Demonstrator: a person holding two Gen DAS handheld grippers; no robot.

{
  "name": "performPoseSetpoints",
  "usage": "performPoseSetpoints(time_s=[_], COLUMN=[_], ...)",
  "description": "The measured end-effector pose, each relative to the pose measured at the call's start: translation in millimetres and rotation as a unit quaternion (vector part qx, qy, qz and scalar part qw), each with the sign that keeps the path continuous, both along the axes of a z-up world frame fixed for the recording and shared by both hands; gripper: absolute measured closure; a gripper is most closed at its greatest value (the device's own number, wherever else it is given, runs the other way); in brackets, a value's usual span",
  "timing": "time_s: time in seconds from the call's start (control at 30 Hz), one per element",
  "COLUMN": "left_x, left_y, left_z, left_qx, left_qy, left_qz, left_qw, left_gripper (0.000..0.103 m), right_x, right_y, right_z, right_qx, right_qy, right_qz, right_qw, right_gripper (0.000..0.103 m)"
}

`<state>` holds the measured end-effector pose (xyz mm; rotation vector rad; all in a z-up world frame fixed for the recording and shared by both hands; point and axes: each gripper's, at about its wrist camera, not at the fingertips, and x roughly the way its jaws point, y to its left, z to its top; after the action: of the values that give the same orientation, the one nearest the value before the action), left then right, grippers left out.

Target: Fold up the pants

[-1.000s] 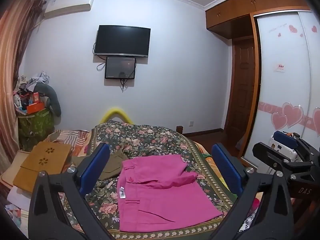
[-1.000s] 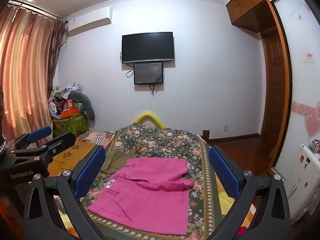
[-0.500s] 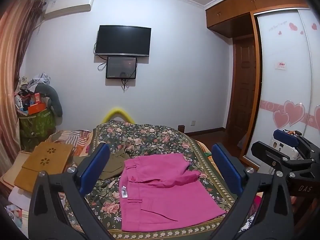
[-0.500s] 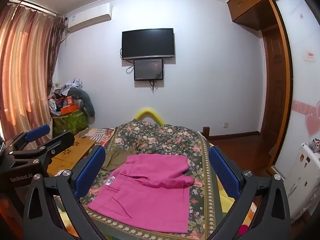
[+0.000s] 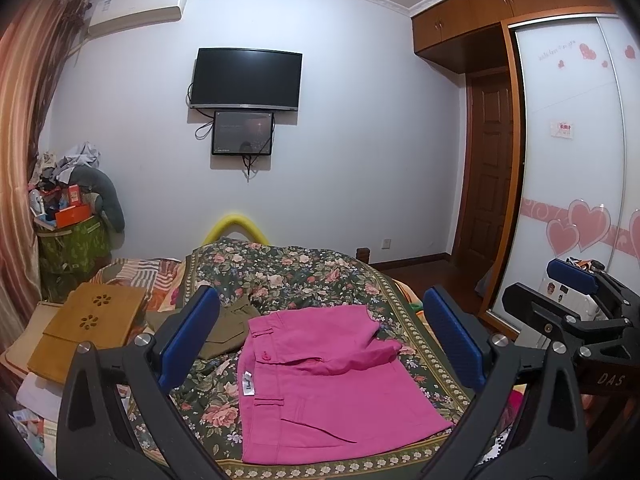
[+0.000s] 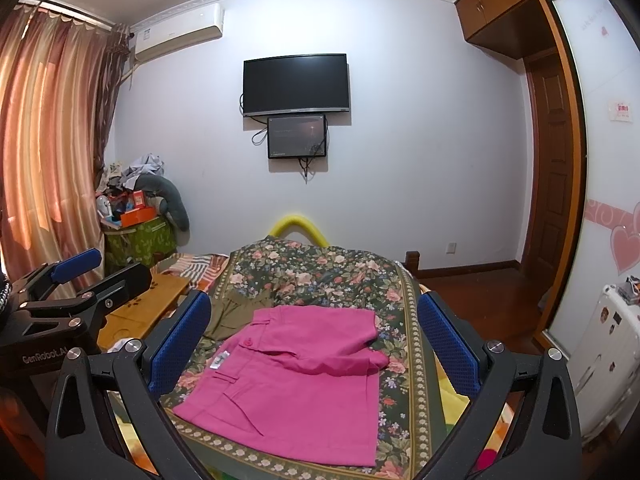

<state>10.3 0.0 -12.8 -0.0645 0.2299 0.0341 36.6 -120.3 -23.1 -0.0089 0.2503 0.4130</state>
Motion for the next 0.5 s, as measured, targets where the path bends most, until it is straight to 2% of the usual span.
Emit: performPoseSetpoints(time_s=[0.5], left_x=[3.1], left_y=[-6.8], left_z=[-1.7], left_qx=[0.018], left_qy=[0.003], left_qz=[-0.003], left_qw=[0.9998], left_gripper=[0.000], right_x=[2.0], right_y=[-4.2], right_z=[1.0], right_qx=[0.004], right_qy=[0.003], right_qz=[-0.003], right_qw=[1.000], right_gripper=[0.000])
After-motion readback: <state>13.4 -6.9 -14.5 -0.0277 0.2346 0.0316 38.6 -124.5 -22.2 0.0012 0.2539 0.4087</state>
